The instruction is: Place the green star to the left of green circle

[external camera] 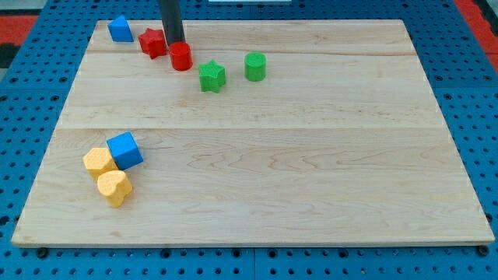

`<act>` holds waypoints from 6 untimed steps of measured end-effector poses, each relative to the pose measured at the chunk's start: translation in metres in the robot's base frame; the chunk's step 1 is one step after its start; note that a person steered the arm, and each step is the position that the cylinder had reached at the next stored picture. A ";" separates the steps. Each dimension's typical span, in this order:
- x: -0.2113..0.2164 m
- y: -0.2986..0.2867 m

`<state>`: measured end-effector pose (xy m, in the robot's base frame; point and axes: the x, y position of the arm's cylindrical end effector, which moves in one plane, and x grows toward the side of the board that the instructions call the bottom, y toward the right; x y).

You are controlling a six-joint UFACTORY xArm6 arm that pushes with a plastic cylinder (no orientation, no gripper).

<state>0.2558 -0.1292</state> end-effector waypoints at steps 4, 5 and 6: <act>0.064 0.057; 0.061 0.057; 0.062 0.034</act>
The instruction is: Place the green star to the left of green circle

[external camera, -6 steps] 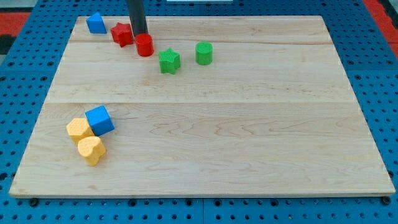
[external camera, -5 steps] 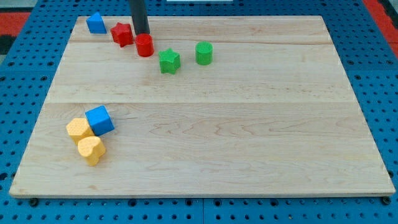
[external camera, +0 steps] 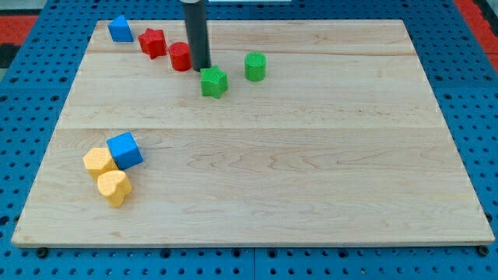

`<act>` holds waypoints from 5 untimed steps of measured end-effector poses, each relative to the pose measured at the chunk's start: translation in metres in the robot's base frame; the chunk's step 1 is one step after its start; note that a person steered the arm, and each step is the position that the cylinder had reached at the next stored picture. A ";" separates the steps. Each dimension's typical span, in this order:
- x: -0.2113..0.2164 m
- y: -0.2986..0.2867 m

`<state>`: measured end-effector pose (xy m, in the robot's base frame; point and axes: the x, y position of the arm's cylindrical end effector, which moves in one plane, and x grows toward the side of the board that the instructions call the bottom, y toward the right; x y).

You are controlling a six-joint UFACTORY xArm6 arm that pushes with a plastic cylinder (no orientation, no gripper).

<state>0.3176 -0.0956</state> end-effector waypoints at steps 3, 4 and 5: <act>0.062 0.022; 0.038 0.043; 0.056 0.031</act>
